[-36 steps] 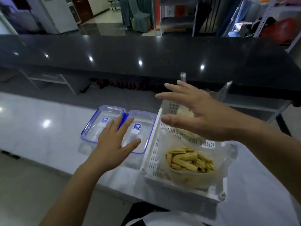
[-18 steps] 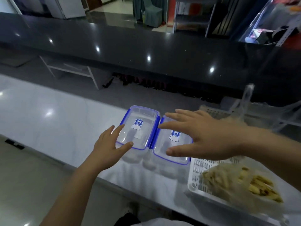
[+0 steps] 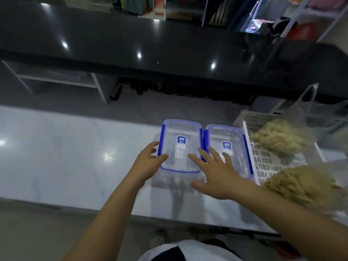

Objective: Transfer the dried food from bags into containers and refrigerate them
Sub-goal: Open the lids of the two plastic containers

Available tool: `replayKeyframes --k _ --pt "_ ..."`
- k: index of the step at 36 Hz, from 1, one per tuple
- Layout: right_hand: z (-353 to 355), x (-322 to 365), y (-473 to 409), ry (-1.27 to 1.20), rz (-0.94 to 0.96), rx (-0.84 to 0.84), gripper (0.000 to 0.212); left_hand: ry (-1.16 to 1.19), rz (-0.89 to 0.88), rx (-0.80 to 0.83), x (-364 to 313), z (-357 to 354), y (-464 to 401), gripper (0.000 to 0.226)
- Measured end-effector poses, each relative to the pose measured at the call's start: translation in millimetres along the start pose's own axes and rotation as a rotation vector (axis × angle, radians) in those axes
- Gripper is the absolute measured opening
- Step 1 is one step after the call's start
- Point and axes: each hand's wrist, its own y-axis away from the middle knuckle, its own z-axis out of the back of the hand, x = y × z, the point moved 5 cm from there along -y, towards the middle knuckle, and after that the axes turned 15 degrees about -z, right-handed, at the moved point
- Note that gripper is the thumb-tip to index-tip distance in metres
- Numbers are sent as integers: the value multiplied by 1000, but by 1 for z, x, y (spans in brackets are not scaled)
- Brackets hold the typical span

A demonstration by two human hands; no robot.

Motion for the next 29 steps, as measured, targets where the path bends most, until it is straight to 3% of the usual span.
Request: replayKeyframes --k 3,12,19,21,24,27,29 --pt "-25 13 2 -43 -39 -45 81 133 42 -1 8 1 -7 45" --pt "-58 32 12 -92 -110 -190 80 403 111 -11 23 16 3 40" --pt "-63 70 24 -225 19 -150 74 428 115 -96 42 57 44 40" --pt "-61 84 29 -338 83 -85 70 429 107 -128 52 75 61 42" --pt "-48 94 30 -746 105 24 66 460 93 -179 66 101 89 46" --pt "-27 88 12 -1126 -63 33 57 461 96 -215 76 121 112 48" --pt "-20 86 -4 -1240 -171 161 49 464 103 -226 80 129 122 49"
